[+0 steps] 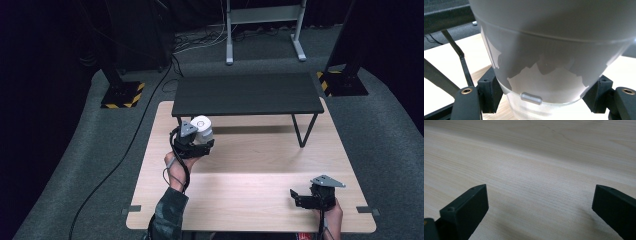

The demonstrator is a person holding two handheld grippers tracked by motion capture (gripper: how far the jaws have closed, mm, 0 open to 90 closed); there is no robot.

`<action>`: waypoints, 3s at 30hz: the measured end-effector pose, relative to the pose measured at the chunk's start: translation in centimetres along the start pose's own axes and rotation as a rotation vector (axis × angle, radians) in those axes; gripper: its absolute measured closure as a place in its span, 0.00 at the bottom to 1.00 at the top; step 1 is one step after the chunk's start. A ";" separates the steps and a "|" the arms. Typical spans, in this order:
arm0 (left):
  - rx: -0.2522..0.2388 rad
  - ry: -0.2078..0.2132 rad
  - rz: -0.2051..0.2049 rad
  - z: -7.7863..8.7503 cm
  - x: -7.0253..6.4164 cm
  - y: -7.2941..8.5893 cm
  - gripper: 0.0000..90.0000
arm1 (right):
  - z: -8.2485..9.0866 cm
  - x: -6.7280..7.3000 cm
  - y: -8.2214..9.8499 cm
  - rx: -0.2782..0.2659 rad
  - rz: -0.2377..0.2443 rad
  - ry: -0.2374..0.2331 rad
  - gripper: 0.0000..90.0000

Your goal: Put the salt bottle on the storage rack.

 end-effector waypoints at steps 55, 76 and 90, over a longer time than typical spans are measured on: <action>-0.037 0.027 -0.070 2.1 -0.8 -8.1 0.31 | -0.1 0.0 -0.1 0.008 -0.002 0.003 0.00; -0.013 -0.014 -0.009 -0.1 1.1 -11.4 0.31 | -0.1 0.0 -0.1 0.008 0.000 -0.001 0.00; -0.008 -0.051 0.002 -2.2 1.7 -12.1 0.31 | -0.1 0.0 -0.1 0.012 0.001 0.000 0.00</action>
Point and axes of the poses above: each handheld gripper's, and its own axes: z roughly backward along the jaws, y roughly out of its underside, x roughly to its left, the point moved 8 cm from there along -z, roughly forward along the jaws, and after that the axes turned 14 degrees about z, right-handed, at the moved point
